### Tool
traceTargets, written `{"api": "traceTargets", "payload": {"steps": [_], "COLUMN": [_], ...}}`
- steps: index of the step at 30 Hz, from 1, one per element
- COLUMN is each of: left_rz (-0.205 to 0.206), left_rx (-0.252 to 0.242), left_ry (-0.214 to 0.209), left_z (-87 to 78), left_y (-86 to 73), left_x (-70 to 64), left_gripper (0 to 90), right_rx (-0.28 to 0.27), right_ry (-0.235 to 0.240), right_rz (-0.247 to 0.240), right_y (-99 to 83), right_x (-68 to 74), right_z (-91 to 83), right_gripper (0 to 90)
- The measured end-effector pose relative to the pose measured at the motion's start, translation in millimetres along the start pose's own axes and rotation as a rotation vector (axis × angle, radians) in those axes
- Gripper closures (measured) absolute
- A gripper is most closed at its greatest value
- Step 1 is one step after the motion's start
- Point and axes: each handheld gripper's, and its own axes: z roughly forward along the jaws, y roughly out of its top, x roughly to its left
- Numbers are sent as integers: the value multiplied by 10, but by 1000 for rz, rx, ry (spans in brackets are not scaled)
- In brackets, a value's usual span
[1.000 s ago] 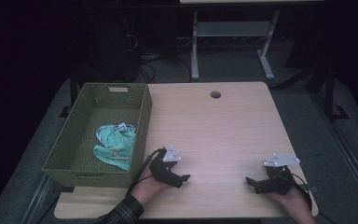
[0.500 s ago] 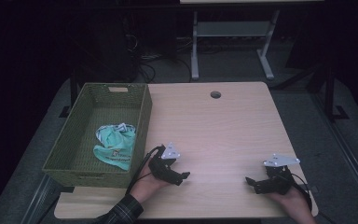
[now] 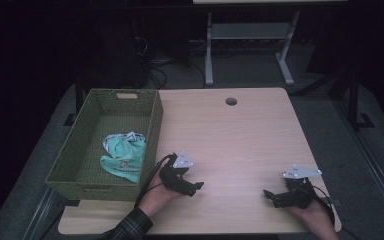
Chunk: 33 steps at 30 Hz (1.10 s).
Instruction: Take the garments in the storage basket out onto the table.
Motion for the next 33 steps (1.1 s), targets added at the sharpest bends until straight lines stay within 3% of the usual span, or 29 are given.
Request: {"api": "traceTargets", "payload": {"steps": [33], "left_rz": [-6], "left_rx": [-18], "left_ry": [15], "left_z": [-108], "left_y": [124], "left_x": [31], "left_gripper": [134], "right_rx": [-2], "right_ry": [-1], "right_rz": [3], "right_y": [1], "right_x": [2], "right_z": [1], "right_gripper": [25]}}
